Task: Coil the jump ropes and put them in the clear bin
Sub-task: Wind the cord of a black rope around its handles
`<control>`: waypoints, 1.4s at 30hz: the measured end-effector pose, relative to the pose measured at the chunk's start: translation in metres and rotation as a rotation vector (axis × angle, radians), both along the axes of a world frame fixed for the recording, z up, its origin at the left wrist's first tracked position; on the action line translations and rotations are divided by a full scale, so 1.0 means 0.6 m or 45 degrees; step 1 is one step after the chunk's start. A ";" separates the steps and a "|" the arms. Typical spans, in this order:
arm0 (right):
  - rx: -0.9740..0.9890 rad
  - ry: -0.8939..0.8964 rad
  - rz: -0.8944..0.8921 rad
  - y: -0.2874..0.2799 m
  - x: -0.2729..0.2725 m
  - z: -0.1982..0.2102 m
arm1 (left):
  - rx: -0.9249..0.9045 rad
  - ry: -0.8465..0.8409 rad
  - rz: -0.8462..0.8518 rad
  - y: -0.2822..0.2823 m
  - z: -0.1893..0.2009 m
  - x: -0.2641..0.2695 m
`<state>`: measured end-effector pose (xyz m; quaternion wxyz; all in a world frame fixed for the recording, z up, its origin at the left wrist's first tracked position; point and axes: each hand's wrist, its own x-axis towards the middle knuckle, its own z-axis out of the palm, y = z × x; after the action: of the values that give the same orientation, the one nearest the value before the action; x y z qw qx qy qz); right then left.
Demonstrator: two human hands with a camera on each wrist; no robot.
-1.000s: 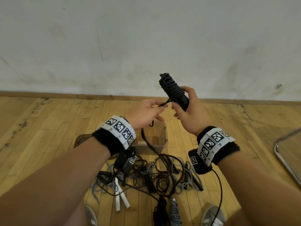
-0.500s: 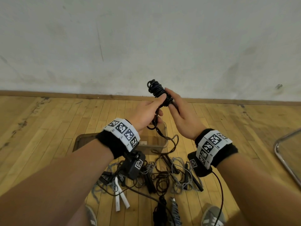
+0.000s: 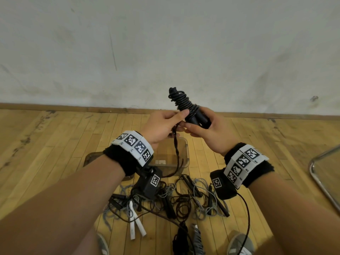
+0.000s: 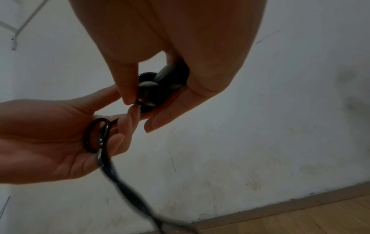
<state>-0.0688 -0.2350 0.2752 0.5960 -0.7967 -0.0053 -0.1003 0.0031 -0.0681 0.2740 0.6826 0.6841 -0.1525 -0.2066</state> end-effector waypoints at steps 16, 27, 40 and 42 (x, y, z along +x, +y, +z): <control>-0.067 -0.039 -0.247 -0.009 0.001 0.003 | 0.017 0.087 -0.079 0.000 0.007 -0.007; -0.598 -0.050 -0.399 -0.017 0.003 -0.010 | 0.068 0.008 -0.070 -0.007 0.006 -0.018; -0.480 -0.142 -0.025 0.021 0.007 -0.036 | 0.071 -0.043 0.208 -0.006 -0.001 -0.001; -0.365 -0.106 0.017 0.020 0.006 -0.029 | 0.048 -0.021 0.229 -0.004 -0.001 0.003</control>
<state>-0.0649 -0.2231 0.2581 0.4761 -0.8687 -0.0496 -0.1275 0.0050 -0.0704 0.2735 0.6842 0.7094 -0.0923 -0.1415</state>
